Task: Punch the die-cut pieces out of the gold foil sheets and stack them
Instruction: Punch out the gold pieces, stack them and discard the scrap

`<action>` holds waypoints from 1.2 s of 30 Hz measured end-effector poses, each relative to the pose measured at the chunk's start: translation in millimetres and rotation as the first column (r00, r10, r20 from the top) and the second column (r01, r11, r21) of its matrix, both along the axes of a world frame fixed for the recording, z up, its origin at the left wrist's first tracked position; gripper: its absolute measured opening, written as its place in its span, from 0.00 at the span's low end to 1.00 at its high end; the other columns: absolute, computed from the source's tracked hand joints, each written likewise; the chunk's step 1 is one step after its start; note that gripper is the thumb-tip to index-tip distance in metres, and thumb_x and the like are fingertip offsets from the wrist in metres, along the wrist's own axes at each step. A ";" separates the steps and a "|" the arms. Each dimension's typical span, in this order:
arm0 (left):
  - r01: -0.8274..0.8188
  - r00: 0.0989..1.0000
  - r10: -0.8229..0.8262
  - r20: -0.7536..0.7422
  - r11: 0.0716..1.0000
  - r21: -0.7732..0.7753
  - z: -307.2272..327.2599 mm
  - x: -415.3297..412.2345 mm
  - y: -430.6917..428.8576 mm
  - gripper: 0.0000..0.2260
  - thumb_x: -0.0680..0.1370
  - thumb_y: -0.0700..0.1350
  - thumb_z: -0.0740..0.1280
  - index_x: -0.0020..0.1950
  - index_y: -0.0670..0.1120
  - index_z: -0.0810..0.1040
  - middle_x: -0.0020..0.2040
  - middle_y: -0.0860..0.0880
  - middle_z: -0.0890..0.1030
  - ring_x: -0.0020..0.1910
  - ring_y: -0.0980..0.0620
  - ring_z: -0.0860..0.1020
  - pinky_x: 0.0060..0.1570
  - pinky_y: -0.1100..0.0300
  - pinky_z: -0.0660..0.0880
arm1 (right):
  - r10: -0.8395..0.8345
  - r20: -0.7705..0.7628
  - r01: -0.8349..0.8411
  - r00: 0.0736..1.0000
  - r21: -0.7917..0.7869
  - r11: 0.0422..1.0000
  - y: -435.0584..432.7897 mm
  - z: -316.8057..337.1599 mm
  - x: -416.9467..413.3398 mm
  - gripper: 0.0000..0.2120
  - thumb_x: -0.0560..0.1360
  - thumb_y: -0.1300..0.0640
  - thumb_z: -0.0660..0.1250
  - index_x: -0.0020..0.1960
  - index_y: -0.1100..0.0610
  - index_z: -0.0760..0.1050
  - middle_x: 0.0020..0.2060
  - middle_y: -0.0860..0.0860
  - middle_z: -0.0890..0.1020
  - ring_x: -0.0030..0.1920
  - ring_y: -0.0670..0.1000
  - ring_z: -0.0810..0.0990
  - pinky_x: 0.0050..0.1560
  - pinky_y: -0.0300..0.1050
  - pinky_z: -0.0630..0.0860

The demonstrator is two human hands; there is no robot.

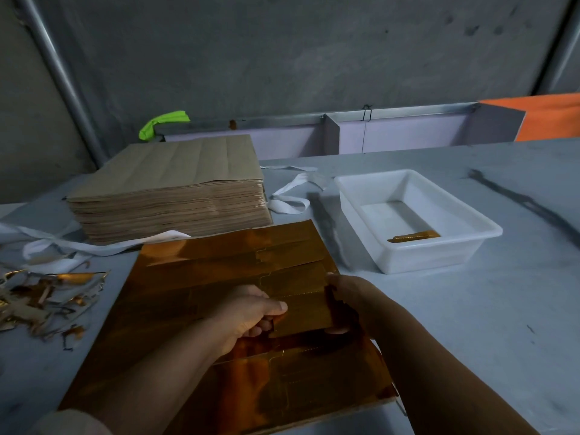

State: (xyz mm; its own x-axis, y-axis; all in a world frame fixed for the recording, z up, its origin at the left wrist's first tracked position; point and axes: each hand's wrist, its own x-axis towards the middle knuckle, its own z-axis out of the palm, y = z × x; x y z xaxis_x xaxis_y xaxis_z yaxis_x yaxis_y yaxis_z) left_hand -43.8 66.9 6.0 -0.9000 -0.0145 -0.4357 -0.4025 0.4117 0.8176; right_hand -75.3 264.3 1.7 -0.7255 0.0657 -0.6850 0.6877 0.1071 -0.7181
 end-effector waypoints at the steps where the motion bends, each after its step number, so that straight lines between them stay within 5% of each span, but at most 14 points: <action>1: -0.007 1.000 0.007 0.013 1.000 0.016 0.1 -0.5 -0.3 0.11 0.75 0.45 0.74 0.54 0.46 0.77 0.48 0.45 0.81 0.41 0.52 0.78 0.37 0.62 0.74 | 0.006 0.007 -0.006 1.000 0.006 1.000 0.0 0.9 -0.2 0.19 0.81 0.44 0.62 0.62 0.57 0.64 0.48 0.60 0.75 0.44 0.62 0.78 0.40 0.56 0.82; 5: -0.070 0.995 0.060 0.075 0.989 0.133 -0.4 -2.9 -6.5 0.12 0.73 0.41 0.75 0.54 0.44 0.79 0.52 0.42 0.81 0.47 0.47 0.79 0.41 0.58 0.77 | 0.021 -0.013 -0.022 1.000 -0.019 1.000 0.3 0.3 1.0 0.18 0.81 0.45 0.61 0.62 0.57 0.65 0.49 0.61 0.76 0.44 0.63 0.80 0.29 0.52 0.81; 13: -0.081 0.991 0.051 0.127 0.965 0.250 -4.1 -6.1 -16.2 0.14 0.71 0.39 0.75 0.56 0.42 0.79 0.53 0.40 0.83 0.49 0.46 0.81 0.38 0.59 0.77 | 0.035 -0.058 -0.039 0.998 -0.057 0.998 2.8 1.4 5.3 0.12 0.82 0.47 0.61 0.51 0.56 0.69 0.44 0.61 0.80 0.29 0.57 0.84 0.30 0.48 0.81; 17: -0.096 0.988 0.051 0.147 0.945 0.313 -5.4 -5.6 -22.3 0.18 0.66 0.41 0.75 0.55 0.42 0.79 0.55 0.39 0.82 0.54 0.42 0.81 0.41 0.56 0.77 | 0.066 -0.088 -0.066 0.994 0.006 0.998 2.4 1.0 7.1 0.15 0.82 0.47 0.59 0.51 0.58 0.75 0.43 0.57 0.81 0.41 0.56 0.81 0.38 0.48 0.76; 22: -0.172 0.981 0.115 0.155 0.882 0.439 -9.3 -5.3 -32.1 0.14 0.64 0.40 0.74 0.49 0.42 0.80 0.56 0.38 0.81 0.55 0.41 0.78 0.43 0.54 0.76 | 0.052 -0.044 -0.054 0.998 -0.050 0.997 2.7 1.9 7.4 0.21 0.84 0.46 0.56 0.56 0.63 0.78 0.35 0.57 0.81 0.32 0.53 0.80 0.30 0.42 0.76; 25: -0.186 0.978 0.115 0.174 0.856 0.481 -10.1 -5.4 -39.7 0.20 0.64 0.38 0.74 0.56 0.39 0.78 0.57 0.36 0.80 0.55 0.39 0.79 0.44 0.52 0.78 | 0.039 -0.034 -0.042 0.999 -0.090 0.995 2.1 2.2 6.4 0.20 0.84 0.47 0.56 0.53 0.63 0.77 0.32 0.57 0.81 0.30 0.54 0.79 0.31 0.45 0.75; 32: -0.079 0.986 -0.009 0.169 0.860 0.505 -9.0 -7.6 -50.5 0.29 0.60 0.40 0.74 0.60 0.35 0.77 0.55 0.34 0.81 0.50 0.39 0.80 0.49 0.49 0.76 | 0.044 -0.043 -0.049 0.998 -0.105 0.993 2.1 5.6 9.5 0.18 0.84 0.51 0.56 0.54 0.64 0.76 0.34 0.59 0.82 0.30 0.55 0.81 0.28 0.43 0.77; 36: -0.026 0.989 -0.057 0.136 0.843 0.537 -9.7 -10.2 -51.8 0.20 0.61 0.38 0.73 0.53 0.41 0.82 0.54 0.36 0.82 0.50 0.40 0.81 0.47 0.49 0.78 | 0.040 -0.035 -0.044 0.999 -0.096 0.994 1.1 6.0 9.7 0.18 0.84 0.50 0.56 0.53 0.64 0.76 0.34 0.59 0.82 0.31 0.55 0.81 0.29 0.44 0.77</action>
